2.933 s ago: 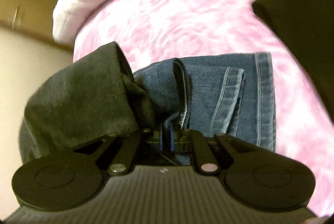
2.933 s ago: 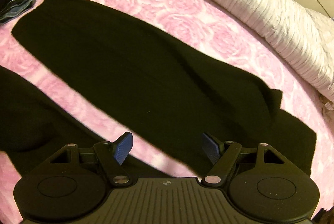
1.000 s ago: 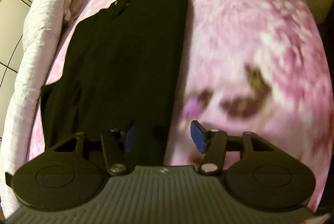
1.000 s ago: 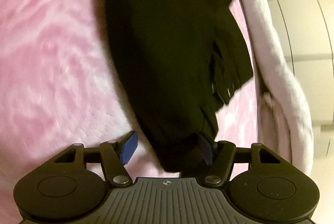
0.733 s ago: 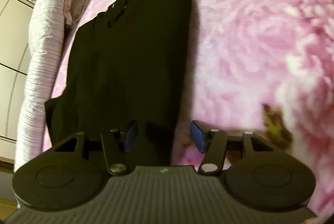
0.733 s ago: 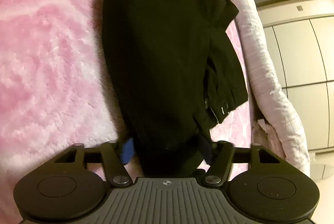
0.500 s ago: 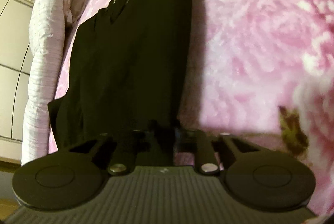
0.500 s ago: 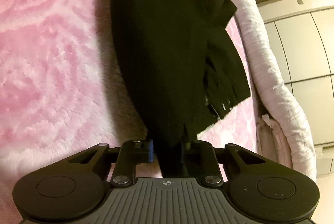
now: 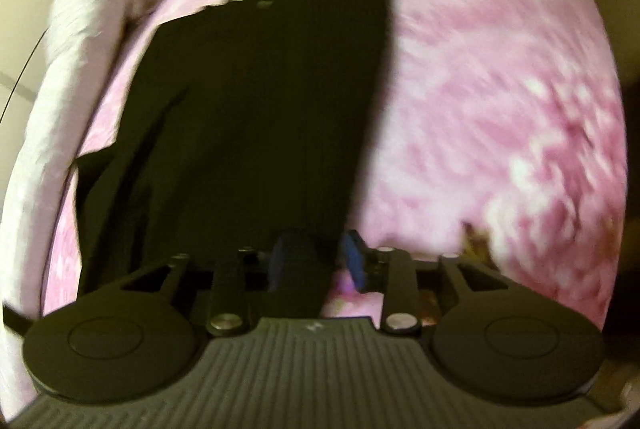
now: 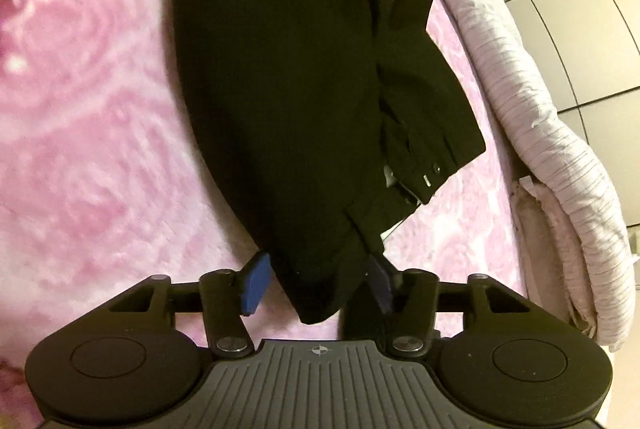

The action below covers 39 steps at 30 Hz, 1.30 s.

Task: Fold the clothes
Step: 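Lower the folded trousers onto the bed and open both grippers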

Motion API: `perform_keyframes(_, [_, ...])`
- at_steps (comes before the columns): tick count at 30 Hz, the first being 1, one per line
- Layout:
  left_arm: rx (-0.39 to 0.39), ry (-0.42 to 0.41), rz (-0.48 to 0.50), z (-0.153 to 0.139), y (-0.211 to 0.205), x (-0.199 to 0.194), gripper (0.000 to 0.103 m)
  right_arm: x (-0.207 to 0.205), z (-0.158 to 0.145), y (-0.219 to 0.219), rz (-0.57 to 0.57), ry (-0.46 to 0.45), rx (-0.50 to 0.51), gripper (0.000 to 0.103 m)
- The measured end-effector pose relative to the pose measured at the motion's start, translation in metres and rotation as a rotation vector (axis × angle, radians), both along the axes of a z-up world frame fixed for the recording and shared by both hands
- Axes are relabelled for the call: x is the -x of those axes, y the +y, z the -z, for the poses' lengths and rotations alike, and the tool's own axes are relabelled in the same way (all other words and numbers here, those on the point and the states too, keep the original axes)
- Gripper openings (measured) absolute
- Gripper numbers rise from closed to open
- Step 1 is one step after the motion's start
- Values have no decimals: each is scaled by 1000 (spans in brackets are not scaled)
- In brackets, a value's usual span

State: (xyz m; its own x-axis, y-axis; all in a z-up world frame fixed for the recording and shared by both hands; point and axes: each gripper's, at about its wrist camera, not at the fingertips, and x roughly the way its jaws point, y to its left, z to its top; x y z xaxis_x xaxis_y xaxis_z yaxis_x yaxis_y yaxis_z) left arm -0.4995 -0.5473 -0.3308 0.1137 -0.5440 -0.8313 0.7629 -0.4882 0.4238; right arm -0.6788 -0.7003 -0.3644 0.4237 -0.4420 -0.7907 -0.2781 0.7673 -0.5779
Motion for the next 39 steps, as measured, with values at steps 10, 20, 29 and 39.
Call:
perform_keyframes(10, [132,138,-125,-41,-102,-73,43,-74,-95,-79,316,-197,-337,54])
perform_keyframes(20, [150,357,-295,-30,-209,-80,68,-194,-81,-287,545,-272,-617,54])
perform_keyframes(29, [138,380,-519,-1,-234,-72,70,-255,-5,-389,480,-213,-785,68])
perform_keyframes(39, [62,349,-576,13,-228,-61,70,-267,32,-424,406,-202,-1013,43])
